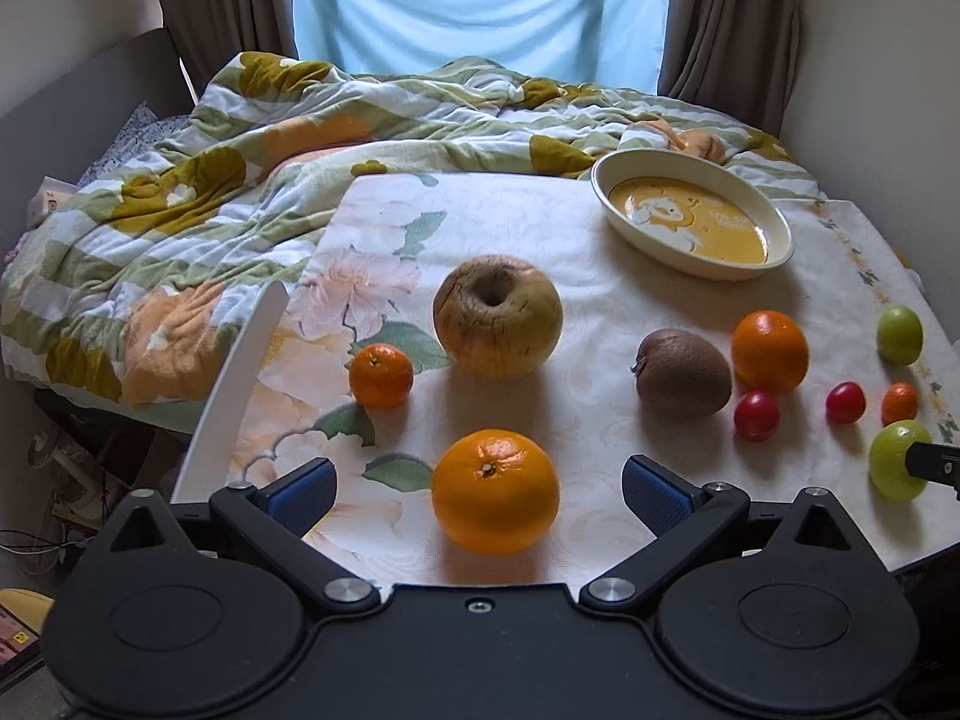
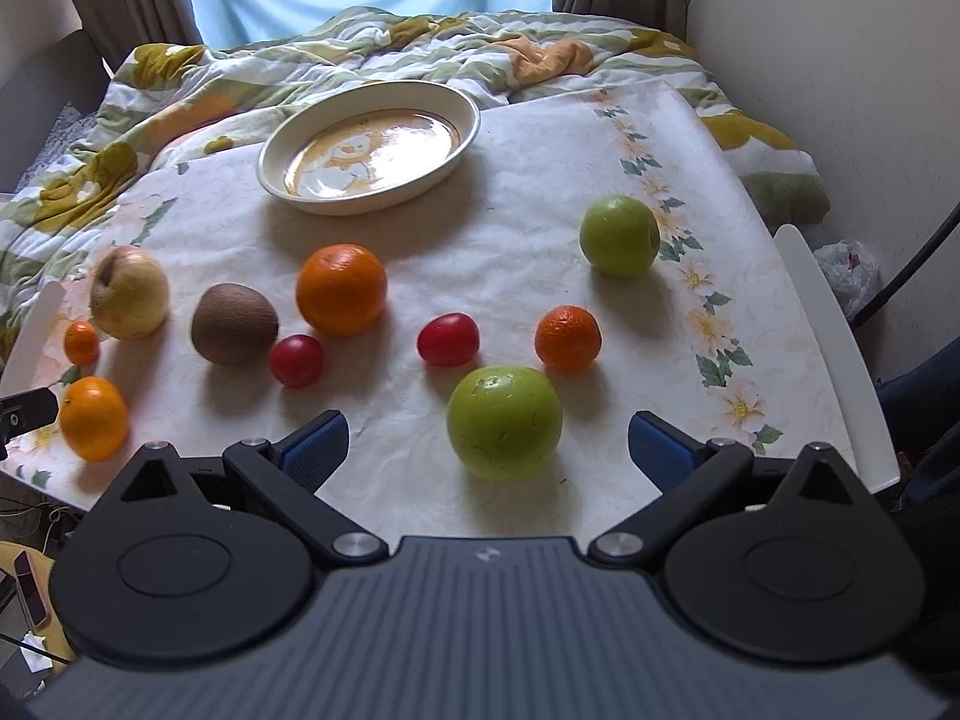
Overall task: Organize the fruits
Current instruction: 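Grasp the large orange with the left tool while the right tool grasps the green apple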
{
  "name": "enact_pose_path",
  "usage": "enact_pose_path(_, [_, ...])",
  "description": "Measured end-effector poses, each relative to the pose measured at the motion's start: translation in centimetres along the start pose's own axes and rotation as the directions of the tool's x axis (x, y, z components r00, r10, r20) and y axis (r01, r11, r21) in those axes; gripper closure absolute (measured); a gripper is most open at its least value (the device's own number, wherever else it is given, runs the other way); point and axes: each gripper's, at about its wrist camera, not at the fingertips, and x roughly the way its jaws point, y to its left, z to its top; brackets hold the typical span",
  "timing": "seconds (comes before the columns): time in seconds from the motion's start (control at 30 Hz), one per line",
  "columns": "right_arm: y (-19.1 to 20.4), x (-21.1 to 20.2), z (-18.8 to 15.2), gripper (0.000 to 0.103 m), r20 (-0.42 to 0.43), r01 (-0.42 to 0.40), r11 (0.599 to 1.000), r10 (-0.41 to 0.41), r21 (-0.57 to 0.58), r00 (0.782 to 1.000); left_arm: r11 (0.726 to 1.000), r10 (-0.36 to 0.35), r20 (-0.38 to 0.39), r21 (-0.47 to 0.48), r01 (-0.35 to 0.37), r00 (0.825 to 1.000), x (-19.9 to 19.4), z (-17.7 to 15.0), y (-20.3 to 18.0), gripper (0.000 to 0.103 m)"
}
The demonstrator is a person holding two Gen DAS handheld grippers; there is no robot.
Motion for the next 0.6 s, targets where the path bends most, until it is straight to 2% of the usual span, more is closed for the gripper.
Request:
enact_pose_path(0.17, [-0.3, 2.1, -0.7, 0.0, 0.011, 0.008, 1.0, -0.008, 0.003, 1.0, 1.0, 0.003, -0.006, 0.007, -0.003, 1.0, 2.0, -1.0, -0.3, 0.003])
enact_pose_path(0.33, [-0.6, 3.7, -1.4, 0.0, 0.003, 0.012, 1.0, -0.012, 0.015, 1.0, 1.0, 0.017, -0.013, 0.01, -0.017, 1.0, 3.5, -1.4, -0.6, 0.009])
enact_pose_path(0.6, [-0.5, 5.3, -1.6, 0.0, -0.004, -0.001, 1.0, 0.001, 0.003, 1.0, 1.0, -0.01, -0.049, -0.009, 0.01, 0.999, 4.6, -2.0, -0.4, 0.03])
